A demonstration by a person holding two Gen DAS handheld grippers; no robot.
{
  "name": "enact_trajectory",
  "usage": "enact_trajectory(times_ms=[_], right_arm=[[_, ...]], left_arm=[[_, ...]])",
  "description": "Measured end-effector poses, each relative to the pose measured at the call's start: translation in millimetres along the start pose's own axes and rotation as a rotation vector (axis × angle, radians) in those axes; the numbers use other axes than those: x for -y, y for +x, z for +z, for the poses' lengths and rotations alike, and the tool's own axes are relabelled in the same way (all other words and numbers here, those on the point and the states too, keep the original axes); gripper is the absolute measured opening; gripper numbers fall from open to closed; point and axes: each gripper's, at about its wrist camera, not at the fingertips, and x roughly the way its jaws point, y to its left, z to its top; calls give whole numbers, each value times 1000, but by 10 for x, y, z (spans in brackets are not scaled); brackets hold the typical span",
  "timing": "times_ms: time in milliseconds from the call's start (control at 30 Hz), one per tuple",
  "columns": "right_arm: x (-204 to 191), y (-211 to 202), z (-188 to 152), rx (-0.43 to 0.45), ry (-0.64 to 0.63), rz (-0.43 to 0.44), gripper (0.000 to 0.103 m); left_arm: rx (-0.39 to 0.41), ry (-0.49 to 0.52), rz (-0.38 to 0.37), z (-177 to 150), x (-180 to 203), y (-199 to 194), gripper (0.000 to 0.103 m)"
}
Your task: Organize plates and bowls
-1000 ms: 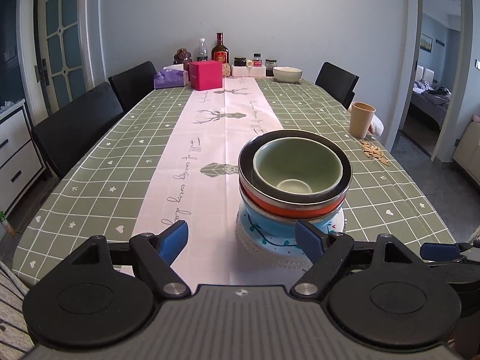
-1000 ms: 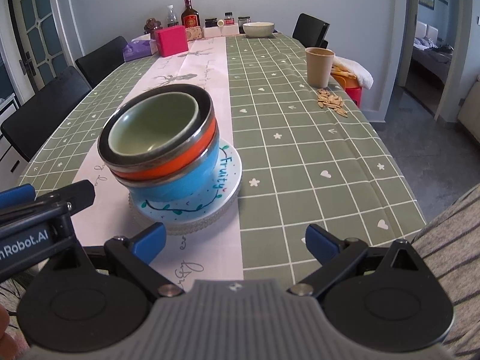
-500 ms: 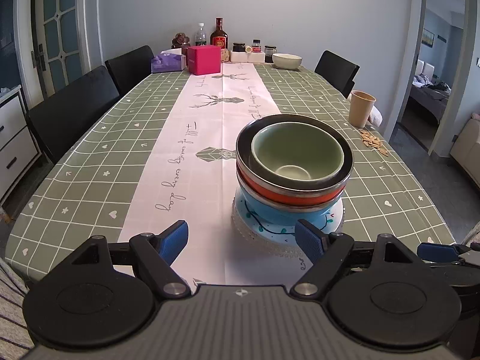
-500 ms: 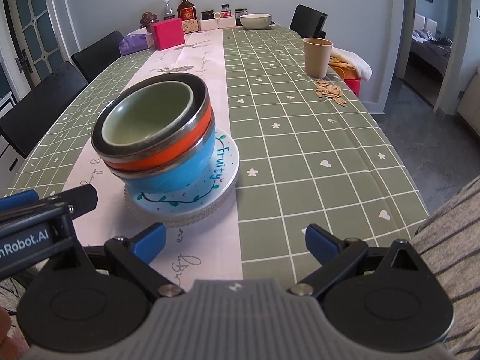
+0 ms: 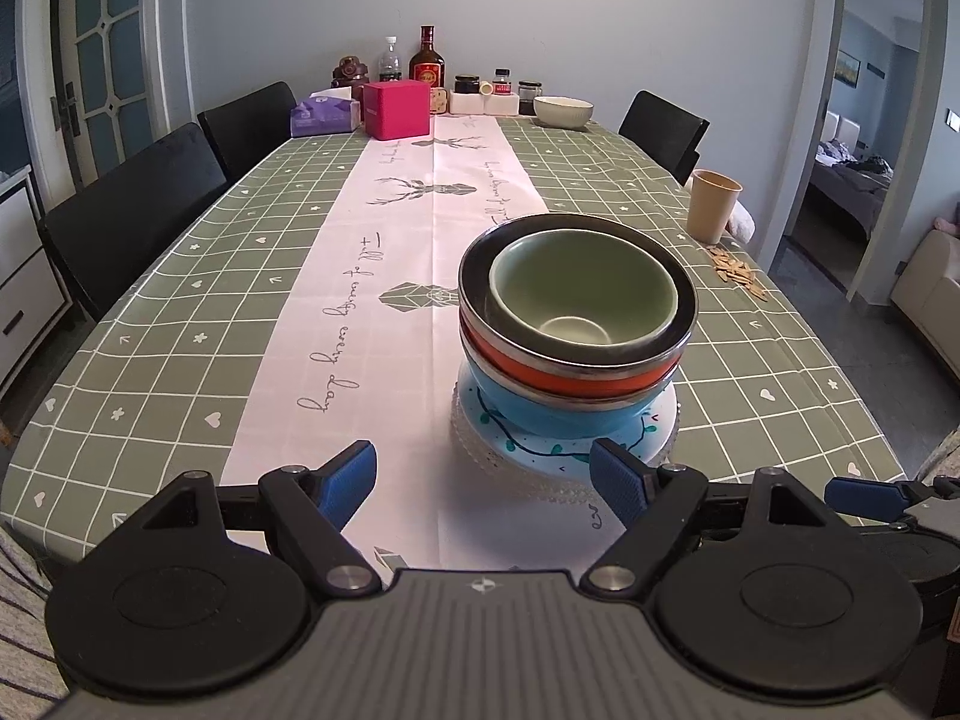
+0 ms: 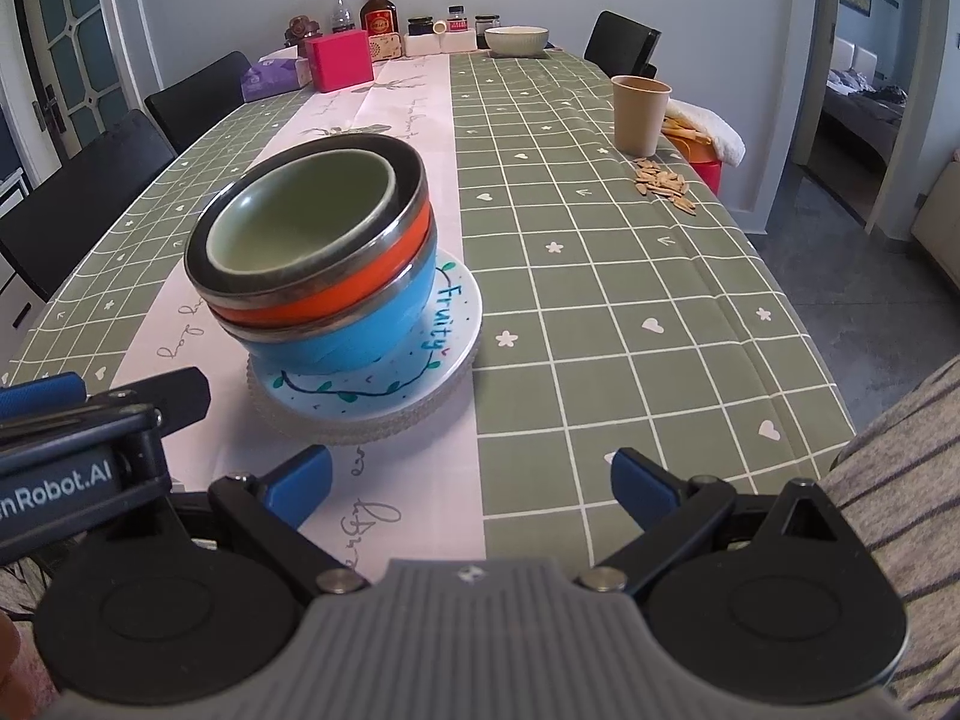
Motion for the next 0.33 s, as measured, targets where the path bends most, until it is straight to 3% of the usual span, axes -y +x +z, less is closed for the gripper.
enact_trajectory(times_ms=[333], right_arm=[[-13, 24, -18, -9, -4, 4, 97]], left_arm=[[-1, -1, 3, -8, -2, 5, 95]])
